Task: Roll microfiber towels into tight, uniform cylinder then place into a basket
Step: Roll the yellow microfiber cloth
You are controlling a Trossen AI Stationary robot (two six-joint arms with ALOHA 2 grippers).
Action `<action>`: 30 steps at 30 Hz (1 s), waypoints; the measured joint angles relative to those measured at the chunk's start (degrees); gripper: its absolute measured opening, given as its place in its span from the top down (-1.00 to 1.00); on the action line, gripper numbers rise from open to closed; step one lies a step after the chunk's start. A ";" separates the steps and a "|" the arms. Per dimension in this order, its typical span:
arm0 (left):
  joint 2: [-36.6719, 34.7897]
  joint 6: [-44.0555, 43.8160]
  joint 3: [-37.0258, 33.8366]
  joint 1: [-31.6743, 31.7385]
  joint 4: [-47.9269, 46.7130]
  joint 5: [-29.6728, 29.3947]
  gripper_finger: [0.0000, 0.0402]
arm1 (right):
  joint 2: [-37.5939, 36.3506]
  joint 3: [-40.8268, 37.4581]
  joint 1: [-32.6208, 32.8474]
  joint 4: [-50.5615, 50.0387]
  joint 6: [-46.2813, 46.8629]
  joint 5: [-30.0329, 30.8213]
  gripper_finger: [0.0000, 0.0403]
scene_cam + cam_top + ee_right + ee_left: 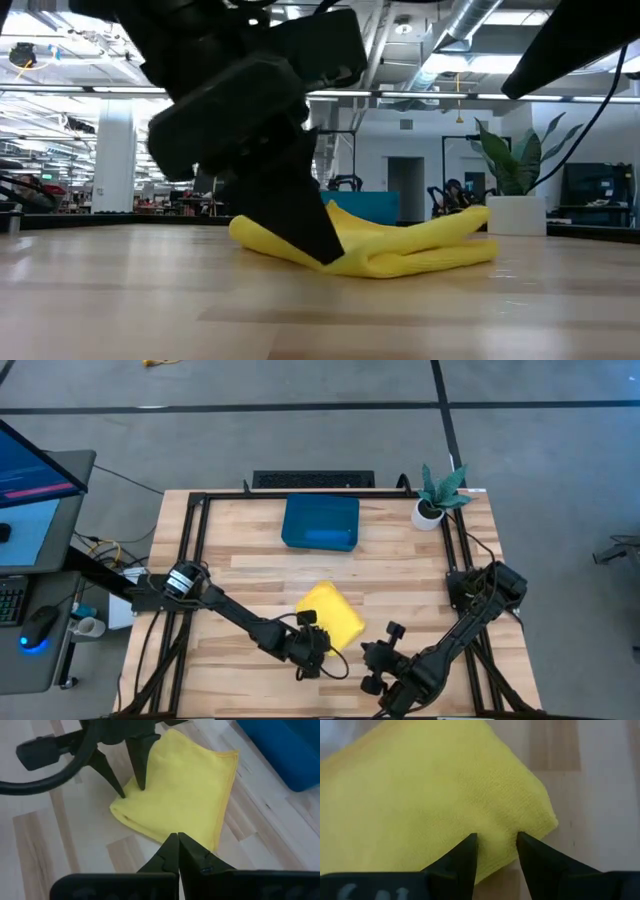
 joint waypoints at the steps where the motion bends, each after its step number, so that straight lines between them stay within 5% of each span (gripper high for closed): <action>1: -0.04 0.33 -0.29 -0.15 0.15 0.65 0.34 | 0.00 0.00 0.00 0.04 0.00 0.00 0.89; 16: -2.09 6.28 -2.03 -4.48 -8.50 7.31 0.34 | 0.00 0.02 0.00 0.50 0.02 -0.04 0.88; 30: -12.77 4.57 -2.49 -11.25 -22.60 4.30 0.34 | 0.24 0.06 -0.30 8.28 -6.58 -0.02 0.86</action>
